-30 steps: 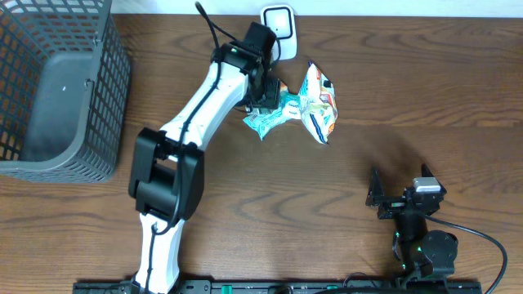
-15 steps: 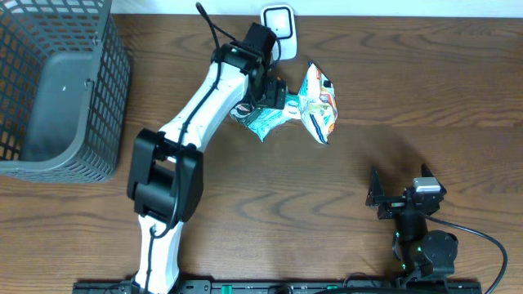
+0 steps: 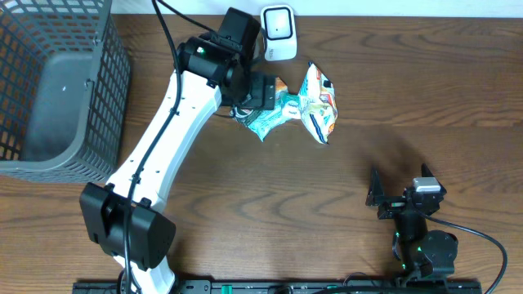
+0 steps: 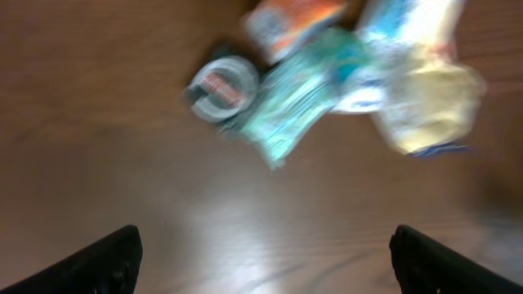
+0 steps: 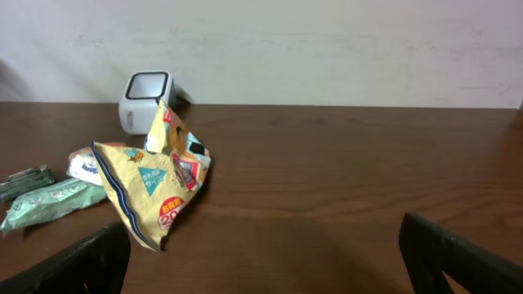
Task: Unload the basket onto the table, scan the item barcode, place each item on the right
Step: 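Retract the left gripper beside the basket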
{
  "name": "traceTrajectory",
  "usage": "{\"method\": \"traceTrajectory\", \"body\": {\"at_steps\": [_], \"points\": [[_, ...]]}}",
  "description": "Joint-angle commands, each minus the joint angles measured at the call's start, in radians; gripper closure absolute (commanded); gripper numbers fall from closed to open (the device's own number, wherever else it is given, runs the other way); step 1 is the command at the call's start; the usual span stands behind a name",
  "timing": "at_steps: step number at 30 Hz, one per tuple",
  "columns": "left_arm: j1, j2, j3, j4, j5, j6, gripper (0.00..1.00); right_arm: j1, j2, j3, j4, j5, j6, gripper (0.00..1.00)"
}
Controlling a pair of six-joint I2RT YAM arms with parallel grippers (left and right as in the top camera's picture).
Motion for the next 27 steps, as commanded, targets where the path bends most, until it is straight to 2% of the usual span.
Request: {"method": "traceTrajectory", "body": {"at_steps": [1, 4, 10, 12, 27], "points": [[0.060, -0.017, -0.002, -0.067, -0.183, -0.092, 0.05, 0.003, -0.005, -0.002, -0.004, 0.005, 0.010, 0.01], [0.127, -0.017, -0.003, -0.116, -0.181, -0.113, 0.05, 0.003, -0.005, -0.002, -0.004, 0.005, 0.010, 0.01], [0.247, -0.017, -0.003, -0.208, -0.177, -0.082, 0.04, 0.003, -0.005, -0.002, -0.004, 0.005, 0.010, 0.01], [0.258, -0.017, -0.003, -0.224, -0.171, -0.053, 0.05, 0.003, -0.005, -0.002, -0.004, 0.005, 0.010, 0.01], [0.307, -0.017, -0.003, -0.248, -0.174, -0.061, 0.02, 0.003, -0.005, -0.002, -0.004, 0.005, 0.010, 0.01]]}}
